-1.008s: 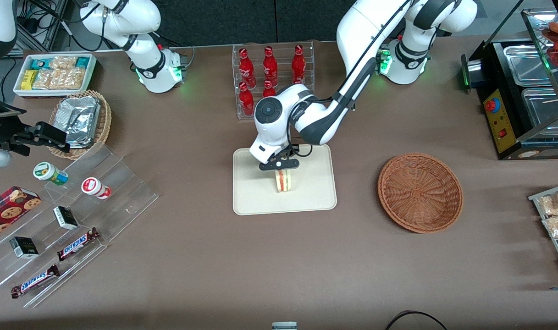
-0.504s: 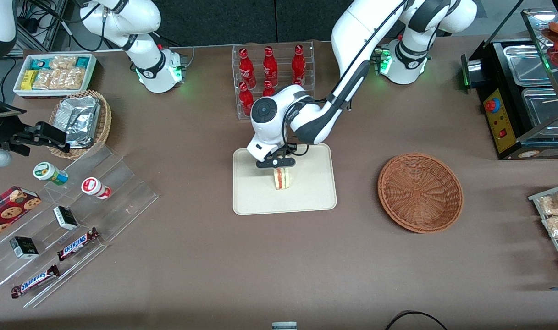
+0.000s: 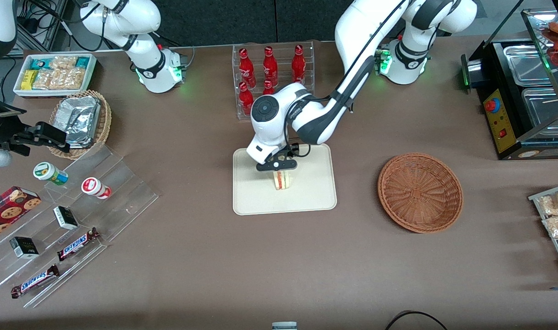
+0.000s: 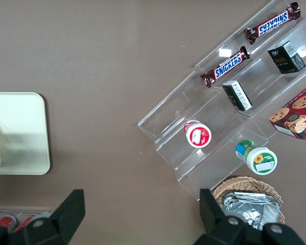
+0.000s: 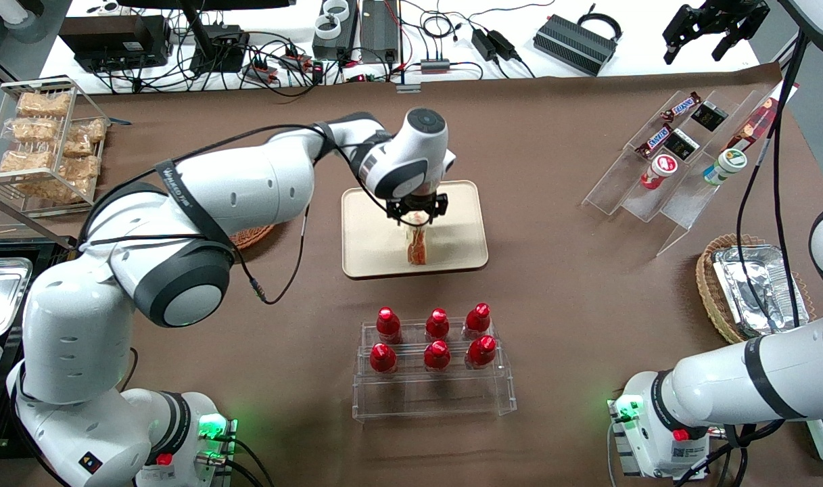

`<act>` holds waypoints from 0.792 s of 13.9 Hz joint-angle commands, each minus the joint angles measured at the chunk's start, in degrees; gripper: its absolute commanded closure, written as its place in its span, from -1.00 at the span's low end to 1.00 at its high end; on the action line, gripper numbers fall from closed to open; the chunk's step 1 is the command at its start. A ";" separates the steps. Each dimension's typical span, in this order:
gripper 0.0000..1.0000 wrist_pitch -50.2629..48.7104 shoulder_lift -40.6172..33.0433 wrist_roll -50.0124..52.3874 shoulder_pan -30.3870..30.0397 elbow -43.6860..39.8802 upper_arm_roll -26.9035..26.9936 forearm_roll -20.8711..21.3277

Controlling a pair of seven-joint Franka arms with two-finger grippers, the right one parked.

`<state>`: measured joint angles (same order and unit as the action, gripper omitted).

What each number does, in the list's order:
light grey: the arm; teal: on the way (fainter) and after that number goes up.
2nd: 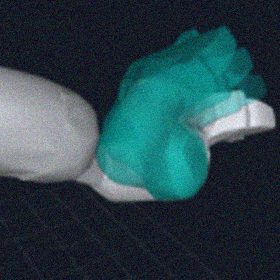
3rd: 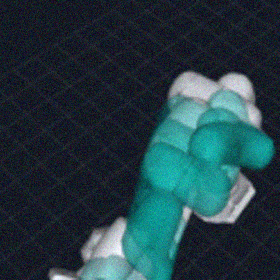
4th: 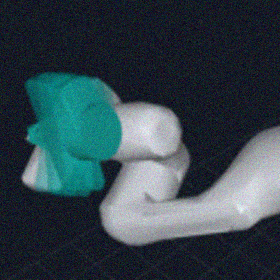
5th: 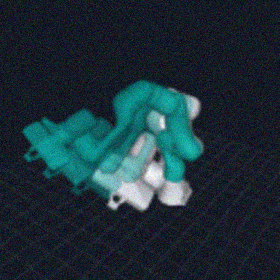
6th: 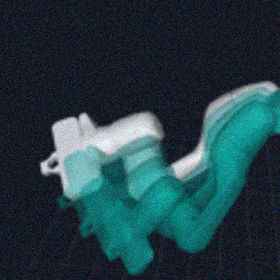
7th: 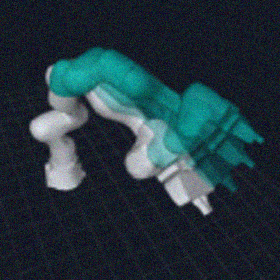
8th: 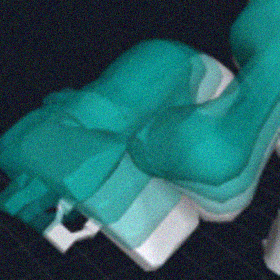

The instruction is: Place sandwich from basket to tray

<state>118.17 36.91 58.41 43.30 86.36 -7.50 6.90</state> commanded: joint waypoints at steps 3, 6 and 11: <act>-1.00 -9.00 -8.95 2.58 0.30 1.00 6.61 0.05; -1.00 -14.35 -13.87 2.06 -3.82 1.26 7.77 -0.04; -1.00 -25.43 -22.05 -10.13 -13.65 1.26 7.77 -2.32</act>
<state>95.82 18.94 53.20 33.29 86.10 0.70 6.09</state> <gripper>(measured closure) 0.000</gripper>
